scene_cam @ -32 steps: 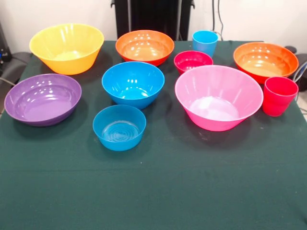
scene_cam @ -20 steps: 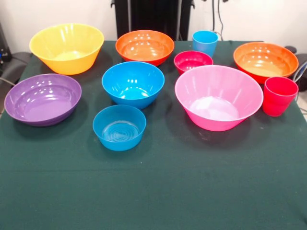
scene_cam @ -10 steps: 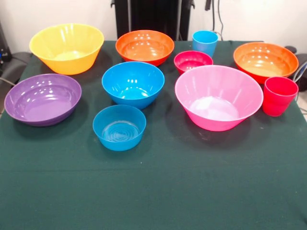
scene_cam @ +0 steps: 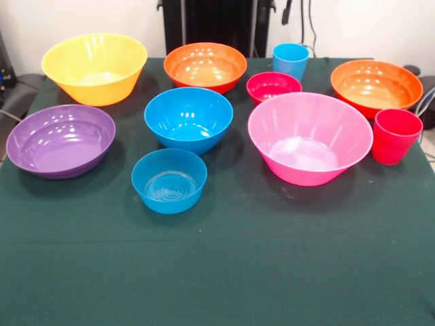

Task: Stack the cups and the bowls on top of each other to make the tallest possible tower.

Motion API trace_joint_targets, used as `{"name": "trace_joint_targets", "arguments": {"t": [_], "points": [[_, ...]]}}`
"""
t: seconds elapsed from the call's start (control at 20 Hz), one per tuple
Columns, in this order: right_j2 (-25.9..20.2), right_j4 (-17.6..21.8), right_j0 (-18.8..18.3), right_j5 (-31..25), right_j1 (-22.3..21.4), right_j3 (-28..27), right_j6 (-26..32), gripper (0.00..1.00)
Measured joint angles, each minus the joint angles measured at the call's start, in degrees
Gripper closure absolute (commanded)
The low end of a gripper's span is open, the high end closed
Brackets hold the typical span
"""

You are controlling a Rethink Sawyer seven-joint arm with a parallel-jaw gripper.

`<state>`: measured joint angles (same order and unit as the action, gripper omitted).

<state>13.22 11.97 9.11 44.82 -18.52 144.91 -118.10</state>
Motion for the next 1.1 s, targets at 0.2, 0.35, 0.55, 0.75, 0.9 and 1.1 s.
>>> {"name": "trace_joint_targets", "arguments": {"t": [0.2, 0.35, 0.55, 0.75, 0.9, 1.1], "points": [[0.2, -0.5, 5.2, 9.7, 7.0, -1.0, -3.6, 0.0], [-0.2, -2.4, 9.2, 17.6, 9.7, -2.7, -6.1, 0.0], [-0.5, -6.7, 13.3, 23.2, 11.4, -4.4, -8.0, 0.0], [-0.9, -10.5, 15.4, 23.7, 12.1, -5.5, -8.3, 0.0], [-1.1, -12.4, 16.3, 23.7, 12.7, -6.1, -8.3, 0.0], [-2.0, -13.3, 16.2, 23.1, 12.3, -6.2, -8.3, 0.0]]}}
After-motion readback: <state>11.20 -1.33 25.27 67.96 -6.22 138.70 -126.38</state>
